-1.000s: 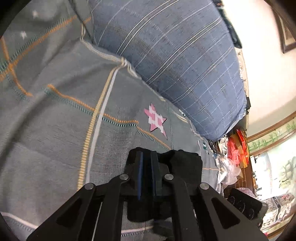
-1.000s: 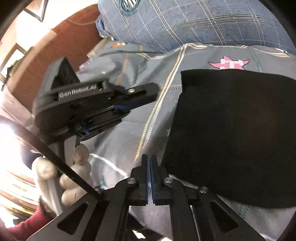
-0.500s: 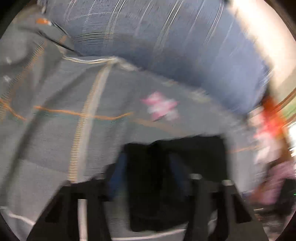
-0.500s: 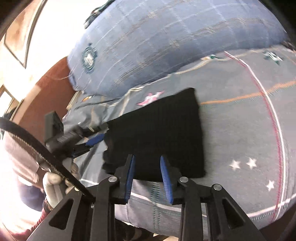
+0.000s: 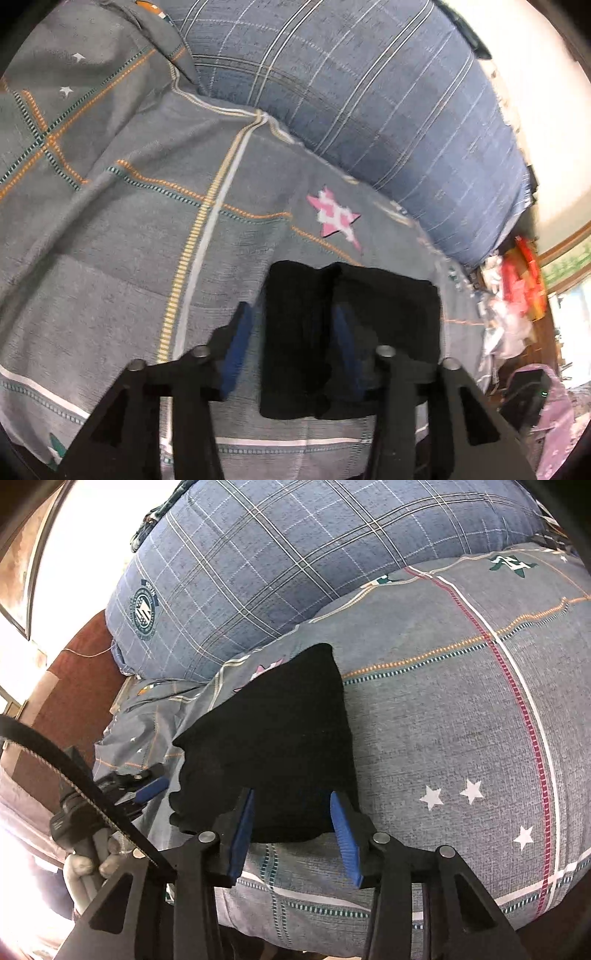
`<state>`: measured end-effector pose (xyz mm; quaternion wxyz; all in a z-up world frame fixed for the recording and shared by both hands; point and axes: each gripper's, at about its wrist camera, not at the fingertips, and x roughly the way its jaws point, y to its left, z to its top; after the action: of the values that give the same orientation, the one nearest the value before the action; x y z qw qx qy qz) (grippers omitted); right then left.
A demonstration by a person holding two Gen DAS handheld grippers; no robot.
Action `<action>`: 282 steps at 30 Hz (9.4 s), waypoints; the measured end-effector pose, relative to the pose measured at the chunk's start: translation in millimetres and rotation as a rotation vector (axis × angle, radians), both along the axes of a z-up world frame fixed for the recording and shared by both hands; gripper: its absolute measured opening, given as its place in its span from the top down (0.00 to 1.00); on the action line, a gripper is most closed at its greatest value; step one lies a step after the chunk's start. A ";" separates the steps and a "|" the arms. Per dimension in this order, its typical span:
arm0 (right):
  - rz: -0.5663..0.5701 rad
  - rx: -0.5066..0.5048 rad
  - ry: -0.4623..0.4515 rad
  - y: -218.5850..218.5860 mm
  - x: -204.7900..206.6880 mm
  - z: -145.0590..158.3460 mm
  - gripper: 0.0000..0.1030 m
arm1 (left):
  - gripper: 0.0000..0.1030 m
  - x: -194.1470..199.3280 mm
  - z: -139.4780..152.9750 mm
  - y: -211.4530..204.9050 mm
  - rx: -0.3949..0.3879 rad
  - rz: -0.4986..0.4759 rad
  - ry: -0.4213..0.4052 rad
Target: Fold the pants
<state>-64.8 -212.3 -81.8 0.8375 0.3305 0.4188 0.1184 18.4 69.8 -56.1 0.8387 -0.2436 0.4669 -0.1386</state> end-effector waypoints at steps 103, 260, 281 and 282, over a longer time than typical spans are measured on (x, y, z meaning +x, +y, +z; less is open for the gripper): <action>-0.067 -0.035 -0.104 15.5 -2.0 15.1 0.26 | 0.48 -60.8 17.2 -43.9 0.215 0.011 -0.079; 0.127 -0.413 -0.014 111.0 14.7 -24.3 0.14 | 0.00 -87.9 12.4 -54.6 0.534 0.095 -0.226; 0.129 -0.427 -0.029 117.7 11.9 -22.5 0.13 | 0.00 -83.6 -3.4 -52.2 0.503 0.086 -0.158; 0.132 -0.429 -0.031 118.4 12.2 -22.3 0.13 | 0.00 -83.0 -4.0 -51.4 0.502 0.087 -0.156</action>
<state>-52.6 -93.9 -104.2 0.8853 0.1148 0.4423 0.0862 -64.6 18.4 -60.0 0.9115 -0.0363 0.4097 -0.0005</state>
